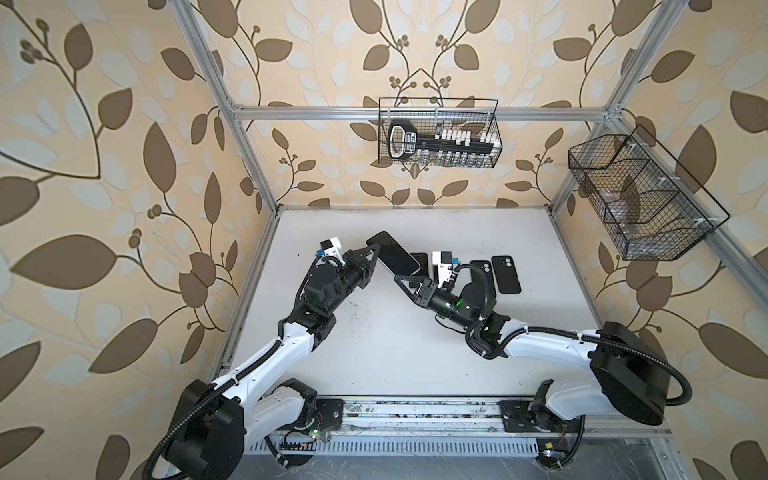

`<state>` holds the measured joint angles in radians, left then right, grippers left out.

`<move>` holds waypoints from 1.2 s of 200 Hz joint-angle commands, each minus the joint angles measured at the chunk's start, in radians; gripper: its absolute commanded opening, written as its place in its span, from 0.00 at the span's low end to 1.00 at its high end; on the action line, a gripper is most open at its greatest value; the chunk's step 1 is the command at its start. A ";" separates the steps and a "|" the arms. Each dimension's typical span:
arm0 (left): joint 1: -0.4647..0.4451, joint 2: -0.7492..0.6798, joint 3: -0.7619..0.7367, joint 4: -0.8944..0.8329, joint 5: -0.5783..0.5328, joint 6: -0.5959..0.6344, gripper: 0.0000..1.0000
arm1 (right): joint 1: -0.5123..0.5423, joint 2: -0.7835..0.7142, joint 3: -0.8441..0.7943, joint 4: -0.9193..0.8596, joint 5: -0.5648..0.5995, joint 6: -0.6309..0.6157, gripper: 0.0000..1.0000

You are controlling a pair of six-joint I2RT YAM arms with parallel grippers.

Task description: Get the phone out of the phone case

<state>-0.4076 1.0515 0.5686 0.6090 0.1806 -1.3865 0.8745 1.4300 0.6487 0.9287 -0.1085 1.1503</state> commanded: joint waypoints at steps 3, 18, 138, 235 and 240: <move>-0.014 -0.003 0.014 0.132 -0.001 -0.021 0.00 | -0.002 0.017 0.020 0.058 -0.006 0.026 0.29; -0.014 0.002 0.015 0.138 0.000 -0.023 0.00 | -0.003 0.022 0.022 0.063 -0.007 0.026 0.29; -0.014 0.018 0.014 0.149 -0.007 -0.029 0.00 | 0.004 0.043 0.013 0.111 -0.005 0.035 0.20; -0.014 0.016 0.040 0.048 -0.049 -0.084 0.00 | 0.017 0.051 0.011 0.108 -0.045 -0.073 0.14; -0.014 0.014 0.042 0.037 -0.051 -0.089 0.00 | 0.017 0.051 0.010 0.103 -0.048 -0.084 0.14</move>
<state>-0.4137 1.0889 0.5686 0.6479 0.1738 -1.4540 0.8806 1.4643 0.6491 1.0229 -0.1101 1.1591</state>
